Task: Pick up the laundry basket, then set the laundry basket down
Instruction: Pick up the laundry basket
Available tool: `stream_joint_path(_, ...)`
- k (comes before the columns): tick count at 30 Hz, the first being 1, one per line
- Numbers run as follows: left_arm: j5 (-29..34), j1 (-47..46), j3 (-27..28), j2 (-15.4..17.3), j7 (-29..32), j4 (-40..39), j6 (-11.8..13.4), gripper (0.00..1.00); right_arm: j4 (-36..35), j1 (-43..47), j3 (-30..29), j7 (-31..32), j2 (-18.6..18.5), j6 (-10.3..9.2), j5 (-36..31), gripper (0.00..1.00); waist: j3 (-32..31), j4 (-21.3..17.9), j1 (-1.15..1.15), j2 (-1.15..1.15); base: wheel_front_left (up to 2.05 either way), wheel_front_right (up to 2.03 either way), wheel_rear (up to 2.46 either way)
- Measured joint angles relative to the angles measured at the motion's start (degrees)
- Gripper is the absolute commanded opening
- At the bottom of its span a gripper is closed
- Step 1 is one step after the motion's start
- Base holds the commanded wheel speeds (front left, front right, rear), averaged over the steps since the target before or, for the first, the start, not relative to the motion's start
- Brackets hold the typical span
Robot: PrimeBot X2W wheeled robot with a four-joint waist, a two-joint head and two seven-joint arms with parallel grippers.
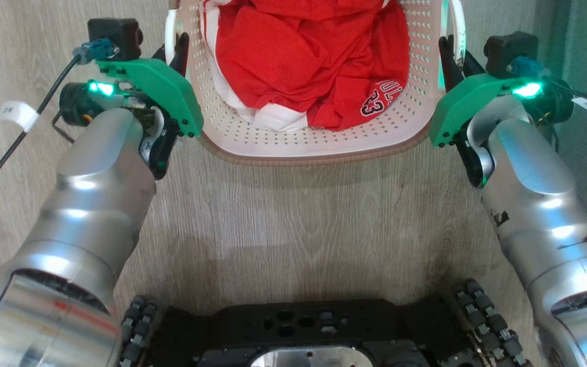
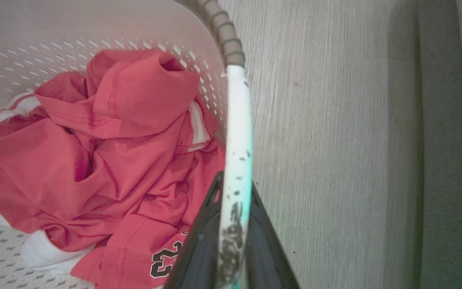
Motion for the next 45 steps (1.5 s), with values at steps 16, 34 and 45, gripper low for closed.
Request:
stream_joint_path(16, -8.60, 1.93, -3.94, -0.36, 9.43, 0.10, 0.02, 0.00, 12.15, -2.03, 2.24, 2.64, 0.75, 0.01, 1.57, 0.00, -8.89, 0.26, -0.01, 0.01, 0.00, 0.00, 0.00)
stream_joint_path(34, -17.55, 8.03, -5.82, 0.54, 20.50, 0.57, -0.01, 0.00, 14.62, 1.12, 10.62, 15.06, 0.99, 0.02, 11.20, 0.00, -24.60, -0.72, -0.01, 0.01, 0.00, 0.00, 0.00)
stream_joint_path(45, -20.27, 11.73, -7.04, 1.26, 25.41, 1.44, -0.11, 0.00, 14.16, 4.72, 15.25, 21.16, 1.16, 0.02, 16.40, 0.00, -33.72, -1.24, -0.01, 0.01, 0.00, 0.00, 0.00)
